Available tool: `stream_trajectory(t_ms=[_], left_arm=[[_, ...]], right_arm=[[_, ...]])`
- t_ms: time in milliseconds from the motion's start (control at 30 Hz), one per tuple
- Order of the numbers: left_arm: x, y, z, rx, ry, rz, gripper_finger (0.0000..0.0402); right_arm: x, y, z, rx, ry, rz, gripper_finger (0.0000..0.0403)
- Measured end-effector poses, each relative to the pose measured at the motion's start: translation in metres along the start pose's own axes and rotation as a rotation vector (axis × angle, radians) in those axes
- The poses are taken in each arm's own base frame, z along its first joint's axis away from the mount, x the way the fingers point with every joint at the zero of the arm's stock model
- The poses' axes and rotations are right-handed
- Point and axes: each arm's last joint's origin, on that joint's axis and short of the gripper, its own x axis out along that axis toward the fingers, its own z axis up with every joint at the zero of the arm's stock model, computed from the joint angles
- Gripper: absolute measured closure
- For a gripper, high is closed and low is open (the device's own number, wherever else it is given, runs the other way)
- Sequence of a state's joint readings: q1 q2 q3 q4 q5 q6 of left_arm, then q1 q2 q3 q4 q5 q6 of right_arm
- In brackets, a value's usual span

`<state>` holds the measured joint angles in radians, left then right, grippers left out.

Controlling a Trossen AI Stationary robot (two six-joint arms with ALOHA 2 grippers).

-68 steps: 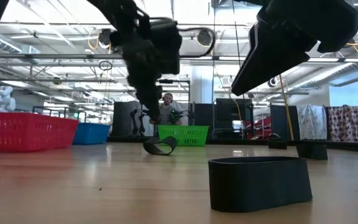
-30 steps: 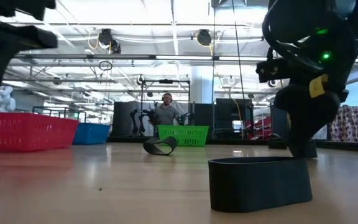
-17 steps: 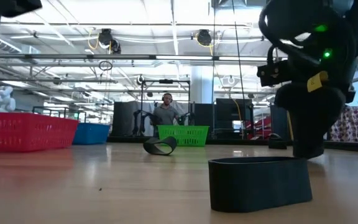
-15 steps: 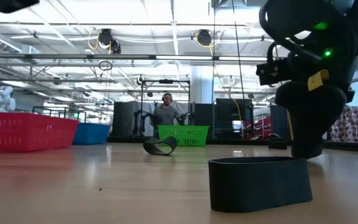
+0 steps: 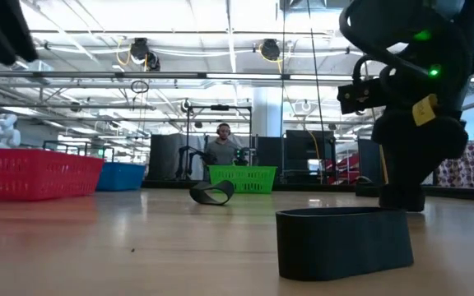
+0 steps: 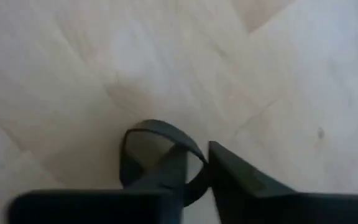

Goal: Sort rubber bands into baskets
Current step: Put the black rubber band into the green bin

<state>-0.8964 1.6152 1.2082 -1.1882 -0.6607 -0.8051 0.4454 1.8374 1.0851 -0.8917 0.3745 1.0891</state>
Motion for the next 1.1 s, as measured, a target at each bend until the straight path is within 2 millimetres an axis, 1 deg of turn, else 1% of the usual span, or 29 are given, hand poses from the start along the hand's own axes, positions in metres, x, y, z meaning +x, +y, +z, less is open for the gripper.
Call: stream_trajectory(t_ms=[67,100,200,267,367,467,600,733,800,867,967,1100], left_arm=[[0.004,0.003,-0.010,-0.019,-0.031,0.044,0.0281],[0.007,0.006,-0.017,-0.039,-0.033,0.059,0.0281],[0.022,0.016,-0.041,-0.145,-0.048,0.083,0.0281],[0.036,0.018,-0.056,-0.244,-0.072,0.027,0.0281],[0.054,0.010,-0.070,-0.362,-0.101,-0.173,0.0281],[0.057,0.002,-0.070,-0.382,-0.136,-0.359,0.0281],[0.050,-0.001,-0.061,-0.385,-0.153,-0.469,0.0281],[0.041,-0.004,-0.053,-0.424,-0.109,-0.566,0.0281],[0.040,-0.005,-0.053,-0.454,-0.071,-0.601,0.0281],[0.040,-0.005,-0.055,-0.460,-0.039,-0.611,0.0281],[0.040,-0.006,-0.056,-0.452,-0.006,-0.631,0.0281],[0.037,-0.009,-0.057,-0.476,0.014,-0.675,0.0281]], right_arm=[[0.000,-0.001,0.002,-0.032,-0.028,-0.018,0.0380],[0.001,-0.002,0.003,-0.056,-0.040,-0.027,0.0391],[0.002,-0.006,0.008,-0.108,-0.090,-0.077,0.0392],[0.005,-0.010,0.014,-0.125,-0.104,-0.100,0.0394],[0.009,-0.019,0.028,-0.163,-0.107,-0.130,0.0400],[0.014,-0.034,0.053,-0.199,-0.135,-0.132,0.0399],[0.013,-0.060,0.097,-0.201,-0.229,-0.085,0.0401],[0.006,-0.092,0.146,-0.094,-0.386,-0.054,0.0402],[0.005,-0.107,0.168,-0.022,-0.479,-0.046,0.0402],[0.007,-0.125,0.187,0.043,-0.558,-0.045,0.0402],[0.018,-0.148,0.211,0.123,-0.648,0.002,0.0402],[0.044,-0.171,0.228,0.233,-0.679,0.080,0.0402]])
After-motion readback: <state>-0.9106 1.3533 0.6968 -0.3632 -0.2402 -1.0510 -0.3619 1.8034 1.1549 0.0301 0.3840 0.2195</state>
